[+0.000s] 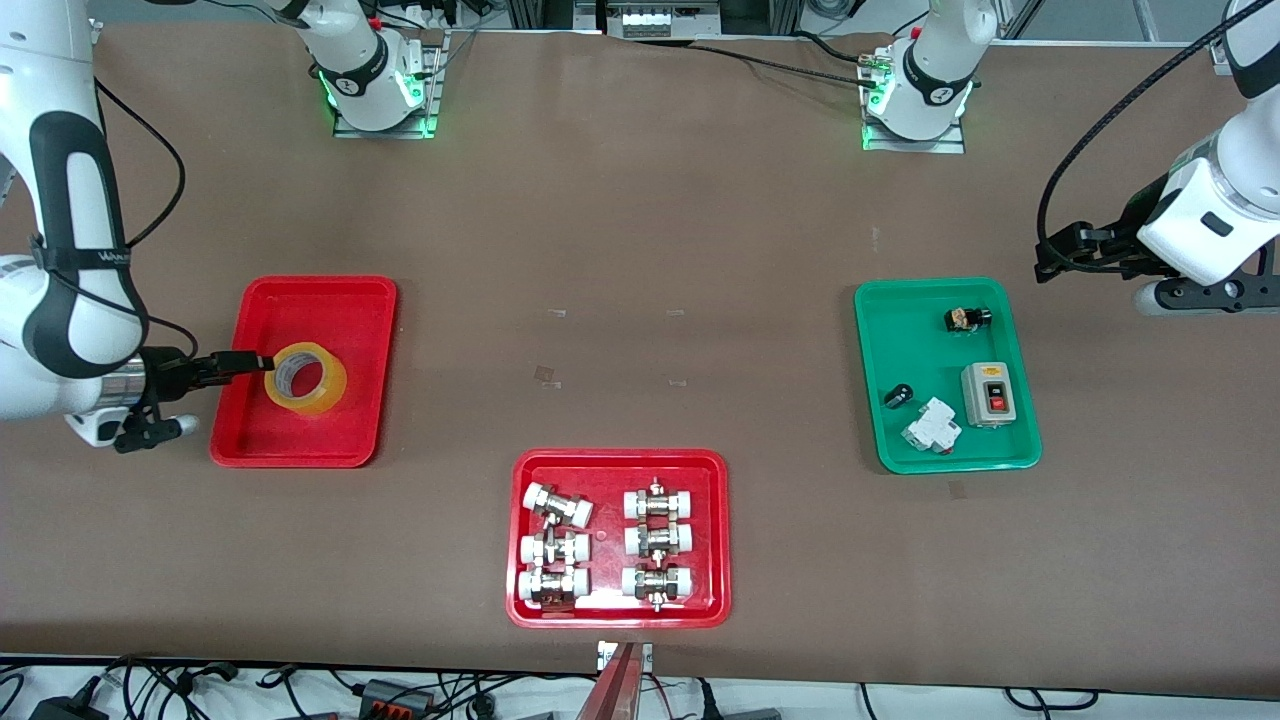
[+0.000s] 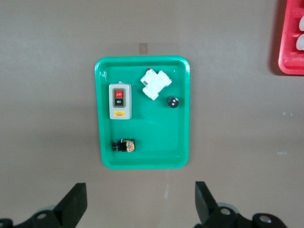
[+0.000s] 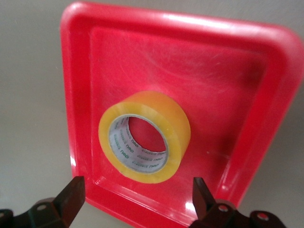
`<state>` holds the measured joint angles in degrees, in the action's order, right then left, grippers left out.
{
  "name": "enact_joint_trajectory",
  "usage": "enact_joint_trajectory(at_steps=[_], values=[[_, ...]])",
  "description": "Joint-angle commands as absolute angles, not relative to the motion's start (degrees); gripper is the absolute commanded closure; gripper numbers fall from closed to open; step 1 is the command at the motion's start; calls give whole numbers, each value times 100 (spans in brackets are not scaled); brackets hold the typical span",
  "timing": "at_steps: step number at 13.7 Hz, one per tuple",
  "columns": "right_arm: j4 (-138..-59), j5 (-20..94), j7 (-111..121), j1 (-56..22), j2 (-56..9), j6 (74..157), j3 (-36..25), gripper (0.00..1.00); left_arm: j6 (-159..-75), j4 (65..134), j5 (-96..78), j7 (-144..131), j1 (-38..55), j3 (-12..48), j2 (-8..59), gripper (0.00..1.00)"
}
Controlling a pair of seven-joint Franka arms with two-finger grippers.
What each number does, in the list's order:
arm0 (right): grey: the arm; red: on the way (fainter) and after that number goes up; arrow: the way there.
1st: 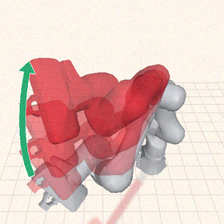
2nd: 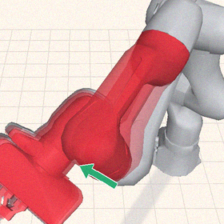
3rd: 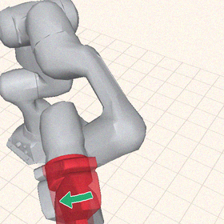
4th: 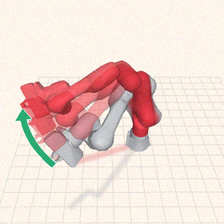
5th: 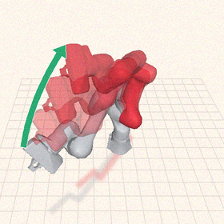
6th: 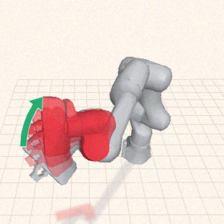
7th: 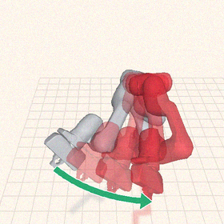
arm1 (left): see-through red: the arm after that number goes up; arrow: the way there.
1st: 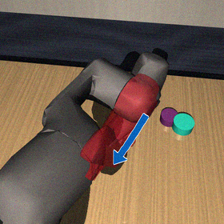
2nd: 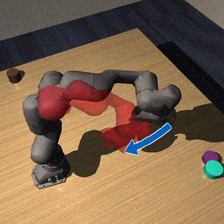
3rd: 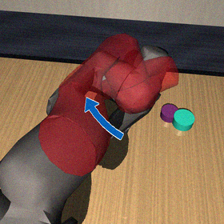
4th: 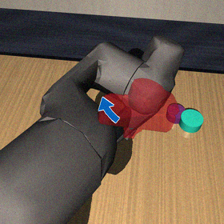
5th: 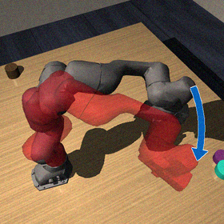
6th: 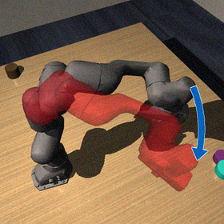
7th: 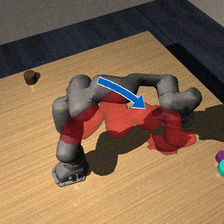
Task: Left arm passes tape to right arm into tray
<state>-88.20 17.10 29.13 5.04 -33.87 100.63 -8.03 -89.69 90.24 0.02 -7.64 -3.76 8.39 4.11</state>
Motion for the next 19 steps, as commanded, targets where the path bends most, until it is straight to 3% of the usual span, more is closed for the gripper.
enact_joint_trajectory(at_steps=[1,5,10,19], values=[[-8641,1329,1938,308,-2875,9985,-756,0,-9000,9158,-62,-773,-360,835,229,0],[-8026,538,435,-324,-2488,9346,-773,0,-8974,9149,-44,-791,-360,914,229,0],[-6603,457,273,-369,-2426,8341,-791,0,-9009,9141,9,-782,-378,967,229,0],[-6618,413,202,-247,-2136,8753,-765,0,-9000,9141,-26,-782,-404,984,229,0]])
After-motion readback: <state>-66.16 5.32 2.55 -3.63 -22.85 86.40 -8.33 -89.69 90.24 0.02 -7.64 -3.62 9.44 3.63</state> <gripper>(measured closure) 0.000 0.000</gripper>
